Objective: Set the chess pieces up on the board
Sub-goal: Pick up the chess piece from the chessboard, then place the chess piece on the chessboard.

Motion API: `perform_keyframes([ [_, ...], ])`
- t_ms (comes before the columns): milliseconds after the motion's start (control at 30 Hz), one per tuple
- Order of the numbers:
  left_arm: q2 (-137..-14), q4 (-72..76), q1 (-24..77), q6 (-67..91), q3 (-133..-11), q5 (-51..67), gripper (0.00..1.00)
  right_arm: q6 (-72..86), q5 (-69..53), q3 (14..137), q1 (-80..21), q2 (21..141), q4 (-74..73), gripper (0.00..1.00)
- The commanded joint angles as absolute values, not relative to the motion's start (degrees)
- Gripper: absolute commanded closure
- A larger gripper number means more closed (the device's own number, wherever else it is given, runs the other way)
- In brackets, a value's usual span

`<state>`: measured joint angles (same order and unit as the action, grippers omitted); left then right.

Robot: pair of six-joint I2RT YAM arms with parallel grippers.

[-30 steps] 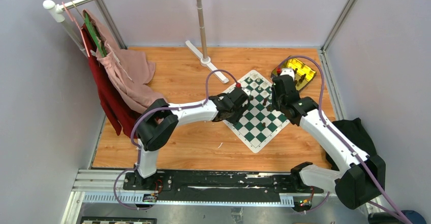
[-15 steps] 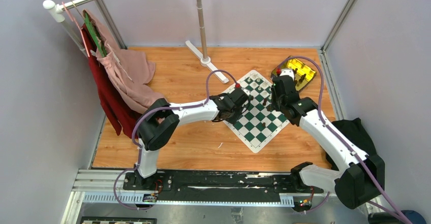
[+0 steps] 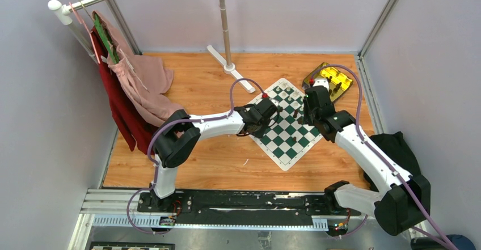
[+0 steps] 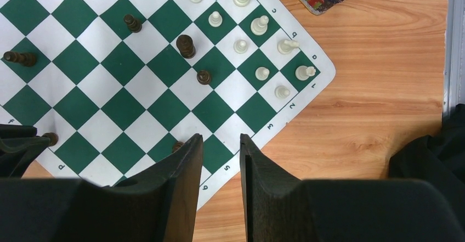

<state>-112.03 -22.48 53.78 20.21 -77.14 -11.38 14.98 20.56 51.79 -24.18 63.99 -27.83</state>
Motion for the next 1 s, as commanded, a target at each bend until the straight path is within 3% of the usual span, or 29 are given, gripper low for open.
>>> perform_keyframes([
  [0, -110.55, -23.88, 54.23, 21.16, -77.97, -11.34, 0.92, 14.54, 20.59, 51.32, -23.29, 62.93, -27.9, 0.65],
  [200, -107.58, -27.63, 54.18, 21.67, -79.45, -14.0, 1.0, 14.65, 20.33, 51.81, -23.32, 63.36, -27.87, 0.65],
  [500, -105.93, -34.06, 53.15, 20.83, -86.02, -21.34, 1.0, 14.87, 19.8, 52.76, -23.36, 64.31, -27.95, 0.65],
  [967, -110.84, -32.89, 40.32, 20.72, -94.04, -15.83, 1.0, 14.65, 19.58, 55.03, -23.29, 67.22, -28.04, 0.65],
])
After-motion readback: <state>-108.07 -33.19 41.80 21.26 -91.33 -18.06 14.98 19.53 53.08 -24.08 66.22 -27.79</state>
